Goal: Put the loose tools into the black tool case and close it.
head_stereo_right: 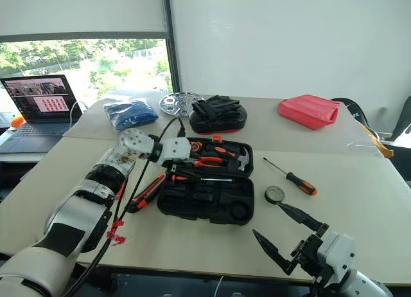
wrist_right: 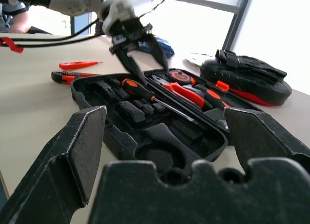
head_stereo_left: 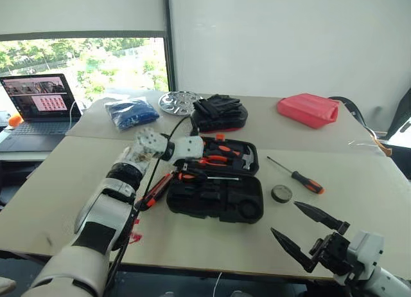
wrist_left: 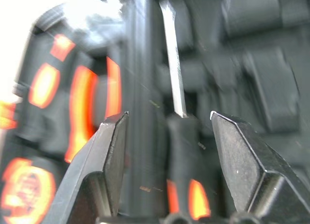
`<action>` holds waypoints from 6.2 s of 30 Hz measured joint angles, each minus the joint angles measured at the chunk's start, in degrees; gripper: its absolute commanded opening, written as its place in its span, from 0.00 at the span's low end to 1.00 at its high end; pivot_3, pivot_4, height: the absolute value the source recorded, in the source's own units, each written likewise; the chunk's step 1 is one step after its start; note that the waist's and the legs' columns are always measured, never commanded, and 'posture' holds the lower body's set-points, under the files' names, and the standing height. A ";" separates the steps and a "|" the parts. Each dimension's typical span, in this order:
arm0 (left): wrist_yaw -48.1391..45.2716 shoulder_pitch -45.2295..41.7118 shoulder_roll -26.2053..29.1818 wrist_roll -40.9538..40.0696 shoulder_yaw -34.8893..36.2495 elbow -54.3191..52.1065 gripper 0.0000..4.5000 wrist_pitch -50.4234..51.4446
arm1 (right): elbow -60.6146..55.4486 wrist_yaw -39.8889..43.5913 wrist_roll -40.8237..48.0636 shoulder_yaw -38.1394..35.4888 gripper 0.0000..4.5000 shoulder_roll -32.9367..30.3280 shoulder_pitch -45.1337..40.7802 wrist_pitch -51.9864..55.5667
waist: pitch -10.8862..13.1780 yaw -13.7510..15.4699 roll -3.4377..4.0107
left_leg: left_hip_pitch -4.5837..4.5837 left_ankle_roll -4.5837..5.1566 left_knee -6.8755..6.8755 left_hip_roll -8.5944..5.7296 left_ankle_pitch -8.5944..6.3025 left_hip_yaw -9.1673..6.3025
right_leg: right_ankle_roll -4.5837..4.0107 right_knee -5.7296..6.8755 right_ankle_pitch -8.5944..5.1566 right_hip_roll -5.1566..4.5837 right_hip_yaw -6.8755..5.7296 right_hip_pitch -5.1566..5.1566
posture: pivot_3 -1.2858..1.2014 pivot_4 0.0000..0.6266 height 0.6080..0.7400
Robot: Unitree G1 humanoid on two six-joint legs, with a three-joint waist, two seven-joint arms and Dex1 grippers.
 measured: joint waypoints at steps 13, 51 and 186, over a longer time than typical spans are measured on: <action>3.58 4.99 -0.84 1.45 -0.06 1.33 0.01 5.20 | 0.71 0.89 -0.01 0.12 1.00 0.08 -1.06 -0.19 | 0.00 -0.44 0.00 | 0.00 0.01 0.05 -0.01 -0.01 -0.01 | 0.03 0.02 -0.02 0.00 0.00 0.02 | 0.52 0.24 1.00; -10.90 40.25 17.32 -24.47 19.11 -27.65 0.99 13.75 | 14.85 2.06 2.90 -18.84 1.00 3.63 11.56 -5.45 | -0.37 -0.91 0.64 | 0.26 0.25 0.18 0.17 -0.16 0.15 | -0.04 0.08 -0.03 -0.06 0.10 0.18 | 0.52 0.24 1.00; 8.17 67.55 16.30 -38.28 27.53 -61.59 1.00 32.58 | 54.21 27.90 -31.85 36.26 0.01 0.00 -78.41 31.26 | -0.13 -2.55 0.98 | -0.45 0.64 0.46 0.22 -0.19 0.32 | -0.23 0.55 0.38 -0.05 0.08 -0.97 | 0.52 0.24 1.00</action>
